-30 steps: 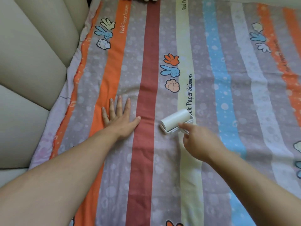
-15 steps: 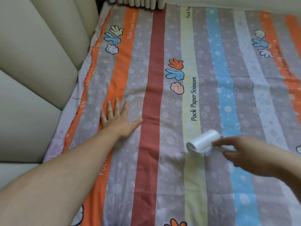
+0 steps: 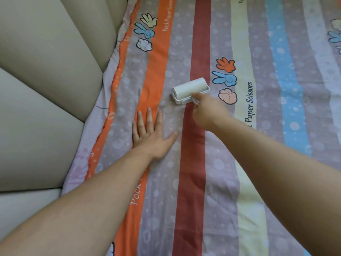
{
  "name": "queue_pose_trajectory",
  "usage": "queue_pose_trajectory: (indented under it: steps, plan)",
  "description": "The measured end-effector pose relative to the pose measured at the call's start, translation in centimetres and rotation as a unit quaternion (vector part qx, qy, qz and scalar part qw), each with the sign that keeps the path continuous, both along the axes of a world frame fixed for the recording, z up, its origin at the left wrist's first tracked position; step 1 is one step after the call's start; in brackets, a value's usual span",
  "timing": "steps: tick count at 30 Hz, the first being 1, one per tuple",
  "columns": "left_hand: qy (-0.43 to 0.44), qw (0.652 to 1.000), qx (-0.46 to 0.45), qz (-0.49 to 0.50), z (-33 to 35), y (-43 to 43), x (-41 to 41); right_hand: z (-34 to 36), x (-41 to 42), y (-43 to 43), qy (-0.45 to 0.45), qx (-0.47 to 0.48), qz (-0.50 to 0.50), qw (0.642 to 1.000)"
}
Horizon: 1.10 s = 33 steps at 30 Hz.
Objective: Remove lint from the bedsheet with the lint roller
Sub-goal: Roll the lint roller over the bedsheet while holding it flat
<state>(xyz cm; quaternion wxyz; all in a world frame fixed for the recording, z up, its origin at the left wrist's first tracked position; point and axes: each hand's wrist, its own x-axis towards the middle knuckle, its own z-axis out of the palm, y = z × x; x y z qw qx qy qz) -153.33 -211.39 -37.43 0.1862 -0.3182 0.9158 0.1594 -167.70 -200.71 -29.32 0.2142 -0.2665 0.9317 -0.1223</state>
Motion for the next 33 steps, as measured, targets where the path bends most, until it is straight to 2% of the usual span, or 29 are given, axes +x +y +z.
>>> queue_pose_trajectory:
  steps: [4, 17, 24, 26, 28, 31, 33]
  plan:
    - [-0.001, 1.0, 0.004, -0.003, 0.0, -0.1, -0.1, -0.6, 1.5, 2.9, 0.019, 0.009, 0.017, 1.0]
    - [-0.022, 0.998, -0.062, -0.014, 2.4, 1.7, 1.0, 2.9, 8.9, 17.3, -0.046, 0.114, 0.021, 0.992]
    - [-0.008, 0.991, -0.113, 0.064, 3.1, 1.3, 4.2, 8.0, 7.8, 20.2, -0.106, 0.23, 0.063, 0.965]
    - [0.009, 0.989, -0.123, 0.079, 2.9, 0.7, 4.4, 9.8, 7.1, 19.1, -0.097, 0.209, 0.04, 0.972]
    - [0.011, 0.99, -0.117, 0.079, 2.6, 0.2, 4.7, 10.2, 6.3, 16.7, -0.056, 0.147, 0.018, 0.987]
    - [0.011, 0.991, -0.107, 0.079, 2.0, -0.7, 5.0, 8.6, 5.6, 10.9, -0.007, 0.043, 0.018, 0.999]
    - [0.016, 0.992, -0.1, 0.079, 1.7, -1.0, 5.0, 6.3, 4.9, 6.3, 0.006, 0.009, 0.033, 0.999]
